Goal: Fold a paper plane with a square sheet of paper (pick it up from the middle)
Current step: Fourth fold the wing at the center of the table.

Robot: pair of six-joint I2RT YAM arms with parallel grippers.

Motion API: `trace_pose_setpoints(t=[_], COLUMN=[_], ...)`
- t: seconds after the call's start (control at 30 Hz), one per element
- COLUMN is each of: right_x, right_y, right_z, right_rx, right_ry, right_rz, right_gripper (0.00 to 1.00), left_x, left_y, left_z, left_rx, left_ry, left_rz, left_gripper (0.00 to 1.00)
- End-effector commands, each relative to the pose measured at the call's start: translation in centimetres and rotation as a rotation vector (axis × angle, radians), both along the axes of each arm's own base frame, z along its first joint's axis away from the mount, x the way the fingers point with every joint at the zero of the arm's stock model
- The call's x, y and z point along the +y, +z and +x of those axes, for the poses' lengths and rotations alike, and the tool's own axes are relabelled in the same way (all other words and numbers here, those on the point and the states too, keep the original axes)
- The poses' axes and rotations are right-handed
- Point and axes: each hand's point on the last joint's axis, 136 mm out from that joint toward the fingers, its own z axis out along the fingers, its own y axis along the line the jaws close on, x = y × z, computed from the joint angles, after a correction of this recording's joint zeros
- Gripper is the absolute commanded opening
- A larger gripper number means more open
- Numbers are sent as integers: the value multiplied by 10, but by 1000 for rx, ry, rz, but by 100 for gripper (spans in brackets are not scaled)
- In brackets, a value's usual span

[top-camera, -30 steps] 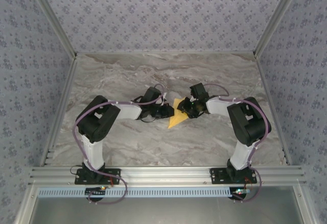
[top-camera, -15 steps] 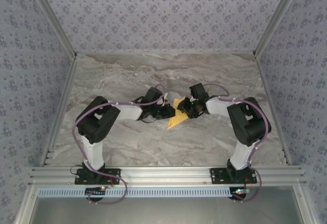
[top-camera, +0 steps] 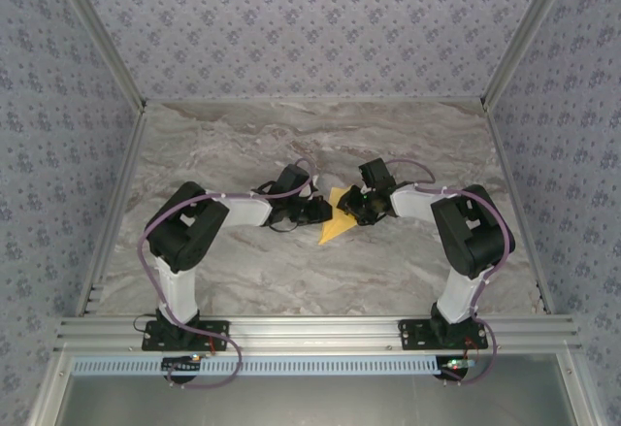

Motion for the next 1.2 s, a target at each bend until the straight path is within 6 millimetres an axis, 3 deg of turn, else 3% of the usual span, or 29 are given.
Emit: trace_pose_setpoints(t=[0.0,1.17], right_x=[-62,-60], right_y=[-77,-79], right_z=[-59,-62], right_rx=[254,267], right_ry=[-70,-57], right_rz=[-306,-330], right_gripper=[29,29], left_x=[-1,4], left_y=[-5,-16], left_z=[3,6], left_rx=[-7,-10], left_ry=[-4,11], left_rz=[23,71], left_gripper=[16,15])
